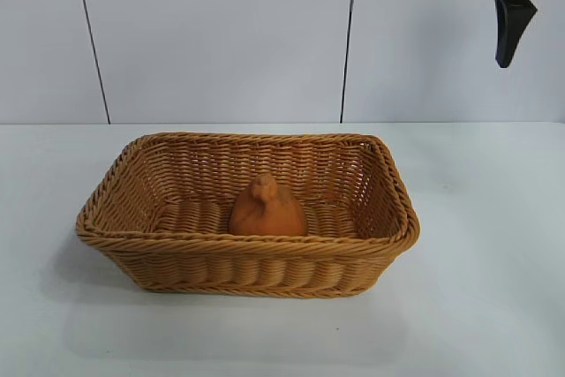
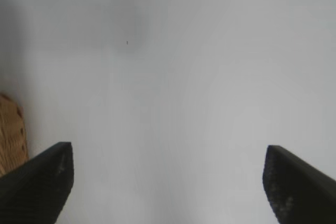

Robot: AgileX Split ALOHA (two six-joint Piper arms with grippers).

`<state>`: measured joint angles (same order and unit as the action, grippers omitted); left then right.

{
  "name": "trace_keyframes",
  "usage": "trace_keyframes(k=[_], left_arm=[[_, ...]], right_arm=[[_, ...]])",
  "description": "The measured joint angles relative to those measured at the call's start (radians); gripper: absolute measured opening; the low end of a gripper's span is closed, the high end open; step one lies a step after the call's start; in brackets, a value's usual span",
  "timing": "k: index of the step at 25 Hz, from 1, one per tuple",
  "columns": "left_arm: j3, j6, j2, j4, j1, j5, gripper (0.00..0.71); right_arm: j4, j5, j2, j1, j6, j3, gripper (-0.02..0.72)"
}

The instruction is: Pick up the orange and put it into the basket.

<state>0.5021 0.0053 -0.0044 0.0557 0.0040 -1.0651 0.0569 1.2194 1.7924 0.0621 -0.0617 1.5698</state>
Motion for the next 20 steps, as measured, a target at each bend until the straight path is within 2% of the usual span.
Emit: trace_keyframes(k=[14,20], left_arm=[[0.000,0.000,0.000,0.000,0.000,0.000,0.617],[0.000,0.000,0.000,0.000,0.000,0.000,0.617]], right_arm=[[-0.010,-0.009,-0.622,0.000,0.002,-0.701,0.675],[-0.010,-0.155,-0.930,0.000,0.002,-0.946,0.675]])
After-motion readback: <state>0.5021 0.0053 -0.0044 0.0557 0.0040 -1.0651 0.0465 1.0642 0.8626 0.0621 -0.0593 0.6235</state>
